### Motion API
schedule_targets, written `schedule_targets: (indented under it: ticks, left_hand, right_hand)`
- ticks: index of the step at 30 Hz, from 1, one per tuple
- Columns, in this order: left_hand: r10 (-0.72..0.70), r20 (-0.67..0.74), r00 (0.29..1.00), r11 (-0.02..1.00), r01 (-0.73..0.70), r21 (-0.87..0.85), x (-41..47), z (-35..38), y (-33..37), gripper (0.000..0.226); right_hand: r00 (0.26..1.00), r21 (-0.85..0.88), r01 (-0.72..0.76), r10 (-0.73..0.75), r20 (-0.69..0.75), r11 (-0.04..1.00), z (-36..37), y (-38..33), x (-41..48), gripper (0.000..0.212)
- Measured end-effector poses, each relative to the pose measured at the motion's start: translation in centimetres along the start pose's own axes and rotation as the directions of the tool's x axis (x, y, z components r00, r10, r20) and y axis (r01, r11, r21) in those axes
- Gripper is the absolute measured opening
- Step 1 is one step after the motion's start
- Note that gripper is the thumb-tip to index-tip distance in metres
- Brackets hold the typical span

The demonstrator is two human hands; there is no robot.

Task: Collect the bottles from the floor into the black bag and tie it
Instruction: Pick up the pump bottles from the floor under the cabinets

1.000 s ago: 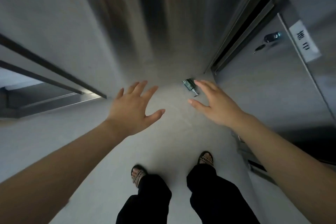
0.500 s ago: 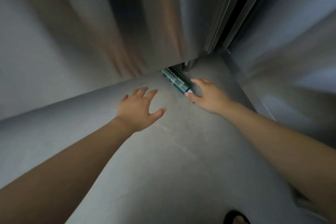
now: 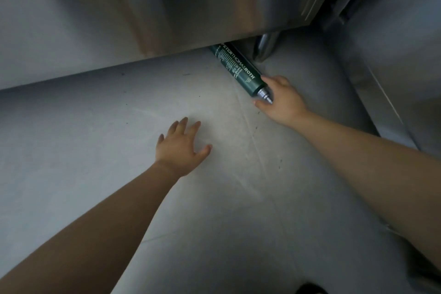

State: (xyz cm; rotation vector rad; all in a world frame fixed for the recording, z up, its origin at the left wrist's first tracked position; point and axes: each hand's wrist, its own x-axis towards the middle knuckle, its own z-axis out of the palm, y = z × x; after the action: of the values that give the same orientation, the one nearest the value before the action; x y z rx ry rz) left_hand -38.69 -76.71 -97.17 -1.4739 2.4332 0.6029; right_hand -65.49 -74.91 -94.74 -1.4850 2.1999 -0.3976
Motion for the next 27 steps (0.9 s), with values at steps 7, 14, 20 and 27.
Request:
schedule_targets:
  ticks: [7,14,20,27]
  left_hand:
    - [-0.007,0.095,0.995,0.998,0.001,0.064,0.0,2.1,-2.1,0.074]
    - [0.000,0.042,0.999,0.993,-0.005,0.115,-0.2,3.8,-2.0,0.081]
    - [0.019,0.014,1.000,0.991,-0.021,0.129,-0.3,4.0,-2.3,0.081]
    - [0.066,0.023,0.998,0.988,-0.068,0.136,-0.1,3.2,-3.2,0.073]
  right_hand:
    - [0.999,0.033,-0.033,0.034,-0.017,0.999,1.0,-1.0,3.9,0.071]
    - [0.999,-0.007,0.015,-0.015,-0.031,1.000,2.7,-1.6,5.4,0.068]
    - [0.996,0.059,0.054,-0.049,-0.070,0.997,3.1,-0.6,1.2,0.066]
    - [0.986,0.127,0.150,-0.158,0.051,0.981,2.9,2.2,-5.5,0.068]
